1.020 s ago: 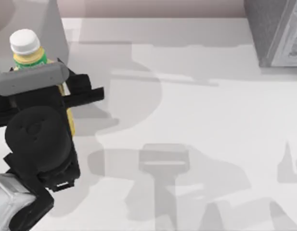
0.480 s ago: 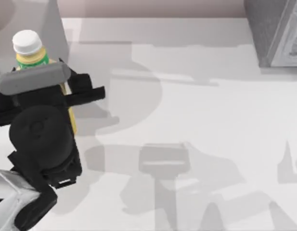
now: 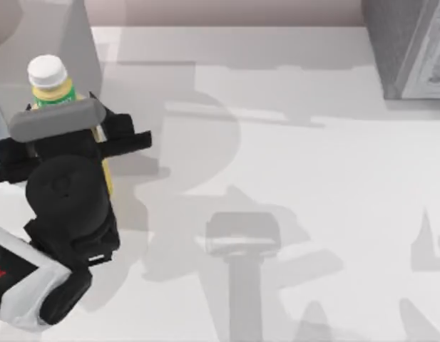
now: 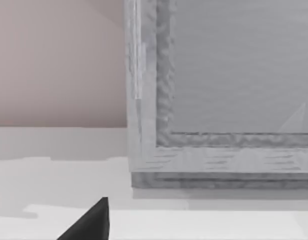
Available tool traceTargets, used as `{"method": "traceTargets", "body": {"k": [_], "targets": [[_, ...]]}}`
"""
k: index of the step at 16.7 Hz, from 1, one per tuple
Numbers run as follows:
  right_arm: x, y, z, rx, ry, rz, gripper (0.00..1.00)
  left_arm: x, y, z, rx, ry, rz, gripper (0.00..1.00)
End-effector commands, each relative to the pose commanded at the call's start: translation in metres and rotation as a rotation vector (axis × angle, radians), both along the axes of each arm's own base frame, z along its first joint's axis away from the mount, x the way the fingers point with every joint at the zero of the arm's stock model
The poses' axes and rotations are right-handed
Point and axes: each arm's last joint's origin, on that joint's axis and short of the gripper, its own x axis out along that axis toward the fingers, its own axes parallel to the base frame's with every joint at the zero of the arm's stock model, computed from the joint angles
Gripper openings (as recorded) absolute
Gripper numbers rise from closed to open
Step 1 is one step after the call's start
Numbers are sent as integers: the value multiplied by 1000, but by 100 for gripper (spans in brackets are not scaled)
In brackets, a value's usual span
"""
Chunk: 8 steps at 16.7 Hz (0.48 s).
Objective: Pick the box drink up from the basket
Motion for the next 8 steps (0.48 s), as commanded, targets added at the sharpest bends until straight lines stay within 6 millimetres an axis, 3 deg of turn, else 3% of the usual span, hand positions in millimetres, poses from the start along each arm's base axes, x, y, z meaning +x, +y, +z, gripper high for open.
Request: {"method": "traceTargets", "body": {"k": [4, 8], "targets": [[0, 0, 0, 0, 0, 0, 100, 1, 1, -2, 0, 1, 0, 0], [0, 0, 0, 0, 0, 0, 100, 1, 1, -2, 0, 1, 0, 30]]}}
